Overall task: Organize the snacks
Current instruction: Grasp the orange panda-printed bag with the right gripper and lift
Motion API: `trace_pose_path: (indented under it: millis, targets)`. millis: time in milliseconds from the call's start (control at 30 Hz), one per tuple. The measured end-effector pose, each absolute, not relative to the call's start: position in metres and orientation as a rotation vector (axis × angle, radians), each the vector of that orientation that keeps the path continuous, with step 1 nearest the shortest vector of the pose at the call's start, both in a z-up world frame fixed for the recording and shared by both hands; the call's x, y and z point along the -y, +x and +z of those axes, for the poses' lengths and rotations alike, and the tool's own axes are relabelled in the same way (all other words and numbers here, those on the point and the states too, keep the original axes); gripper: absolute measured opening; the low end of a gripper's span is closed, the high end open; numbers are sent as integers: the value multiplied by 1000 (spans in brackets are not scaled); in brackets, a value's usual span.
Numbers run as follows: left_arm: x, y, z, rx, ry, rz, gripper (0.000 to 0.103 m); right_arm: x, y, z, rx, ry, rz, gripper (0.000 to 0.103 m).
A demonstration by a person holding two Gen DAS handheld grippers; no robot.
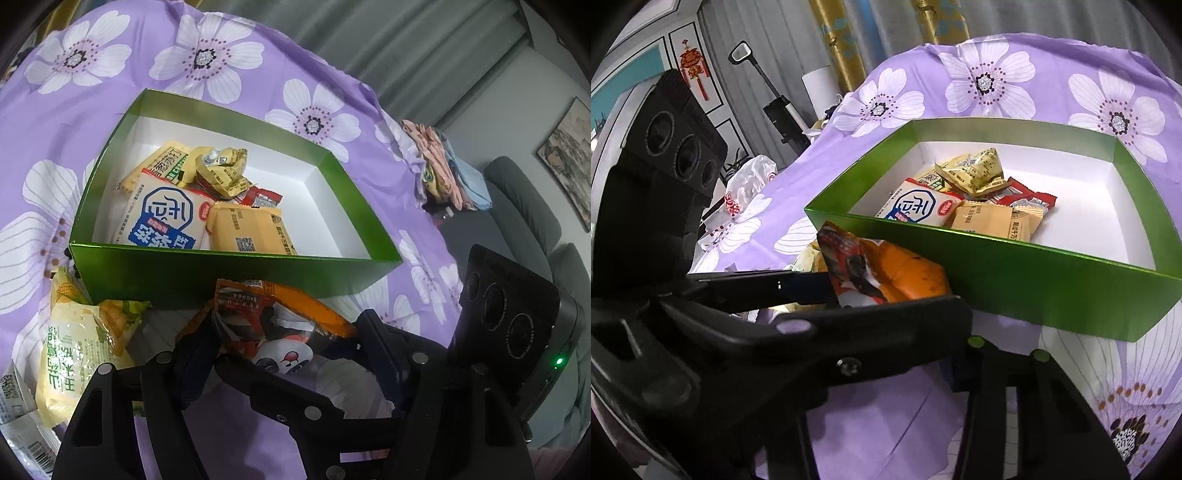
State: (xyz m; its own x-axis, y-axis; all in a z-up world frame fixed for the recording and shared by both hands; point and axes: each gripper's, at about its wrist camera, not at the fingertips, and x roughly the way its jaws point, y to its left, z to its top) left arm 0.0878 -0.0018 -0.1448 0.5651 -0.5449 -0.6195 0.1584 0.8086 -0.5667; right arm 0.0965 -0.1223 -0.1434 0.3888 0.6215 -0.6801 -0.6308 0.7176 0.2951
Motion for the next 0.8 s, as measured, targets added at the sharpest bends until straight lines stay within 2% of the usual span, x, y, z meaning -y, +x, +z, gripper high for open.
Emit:
trace_pose_path:
  millis: [200, 800]
  targets:
    - [4, 77, -138, -876, -472, -442, 70, 131, 90, -138, -848, 29, 797, 38]
    - [34, 33, -84, -796, -373, -488, 70, 155, 45, -84, -740, 10, 761, 37]
